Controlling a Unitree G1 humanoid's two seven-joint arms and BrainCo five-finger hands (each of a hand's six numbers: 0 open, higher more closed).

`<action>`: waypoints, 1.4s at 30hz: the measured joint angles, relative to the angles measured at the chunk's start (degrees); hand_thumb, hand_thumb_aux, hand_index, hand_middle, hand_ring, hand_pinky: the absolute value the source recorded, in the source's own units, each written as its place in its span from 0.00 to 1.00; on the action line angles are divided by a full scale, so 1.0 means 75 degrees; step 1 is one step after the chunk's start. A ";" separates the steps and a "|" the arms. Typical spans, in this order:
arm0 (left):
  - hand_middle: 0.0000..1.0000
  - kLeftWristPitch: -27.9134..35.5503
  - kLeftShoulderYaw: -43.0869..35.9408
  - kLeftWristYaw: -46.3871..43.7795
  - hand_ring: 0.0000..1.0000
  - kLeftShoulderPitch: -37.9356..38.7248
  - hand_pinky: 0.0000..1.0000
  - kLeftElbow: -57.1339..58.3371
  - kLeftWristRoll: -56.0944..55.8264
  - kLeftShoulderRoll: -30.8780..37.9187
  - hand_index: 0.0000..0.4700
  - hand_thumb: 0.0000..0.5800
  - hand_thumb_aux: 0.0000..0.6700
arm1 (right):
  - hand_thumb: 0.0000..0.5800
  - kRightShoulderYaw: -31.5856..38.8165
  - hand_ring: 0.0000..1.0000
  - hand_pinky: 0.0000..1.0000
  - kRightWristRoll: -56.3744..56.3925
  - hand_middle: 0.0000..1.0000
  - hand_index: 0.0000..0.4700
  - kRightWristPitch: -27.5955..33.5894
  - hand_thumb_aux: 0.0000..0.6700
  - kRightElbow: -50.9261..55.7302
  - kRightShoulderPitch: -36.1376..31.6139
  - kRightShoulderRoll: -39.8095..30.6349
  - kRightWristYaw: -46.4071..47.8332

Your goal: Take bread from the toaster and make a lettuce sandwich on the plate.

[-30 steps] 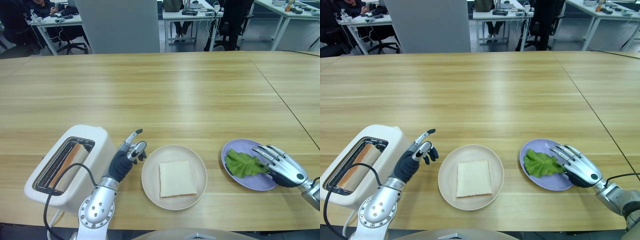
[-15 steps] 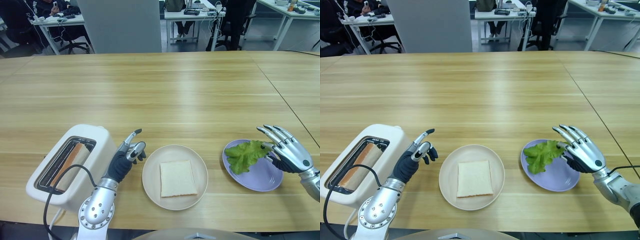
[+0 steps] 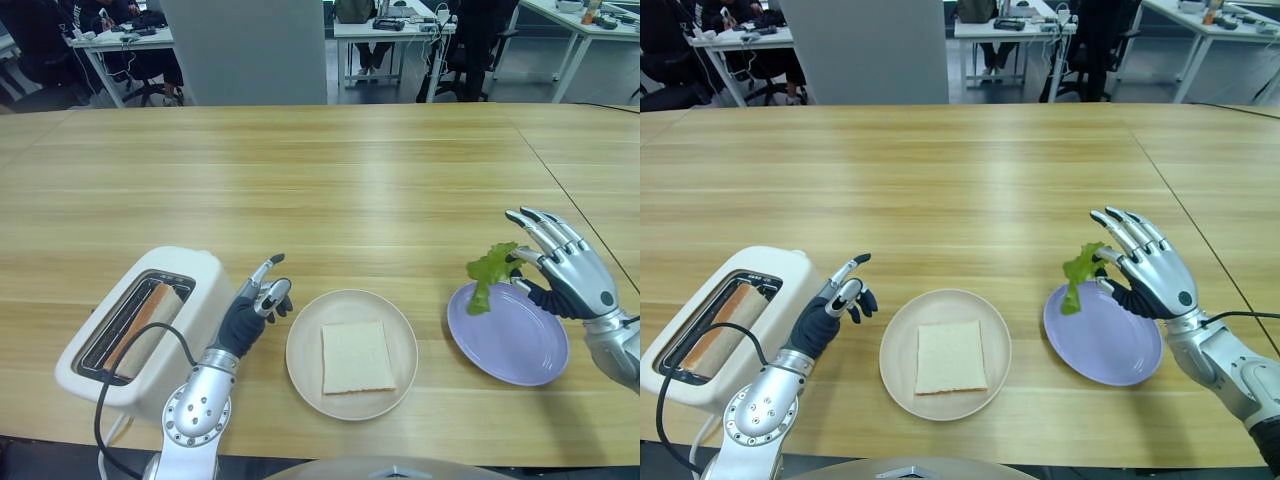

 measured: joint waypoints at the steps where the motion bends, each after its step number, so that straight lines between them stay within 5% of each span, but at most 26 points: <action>1: 0.61 -0.0026 0.0188 0.0097 0.61 -0.0052 0.61 0.0000 -0.0009 -0.0084 0.00 0.00 0.00 | 1.00 -0.0004 0.00 0.00 0.0083 0.00 0.98 0.0100 1.00 -0.0314 0.0028 0.0300 0.0390; 8: 0.56 -0.0140 0.1205 0.0773 0.56 -0.0831 0.56 -0.0315 0.0211 -0.0325 0.00 0.00 0.00 | 1.00 0.0309 0.00 0.00 0.0305 0.00 0.98 0.0597 1.00 -0.1792 0.0074 0.1945 0.2190; 19: 0.54 -0.0175 0.1948 0.1184 0.54 -0.1414 0.54 -0.0341 0.1240 -0.0029 0.00 0.00 0.00 | 1.00 0.1333 0.00 0.00 0.0158 0.00 0.98 0.1038 1.00 -0.2092 0.0063 0.4070 0.3541; 32: 0.54 -0.0633 0.1390 0.1253 0.54 -0.1493 0.54 0.0512 0.1301 -0.0256 0.00 0.00 0.00 | 1.00 0.1847 0.00 0.00 -0.0312 0.00 0.98 0.1159 1.00 -0.2081 -0.0922 0.5131 0.3823; 42: 0.54 -0.0763 0.1358 0.1216 0.54 -0.1614 0.54 0.0694 0.1376 -0.0275 0.00 0.00 0.00 | 1.00 0.2296 0.00 0.00 -0.0420 0.00 0.98 0.1204 1.00 -0.2054 -0.0758 0.5672 0.3892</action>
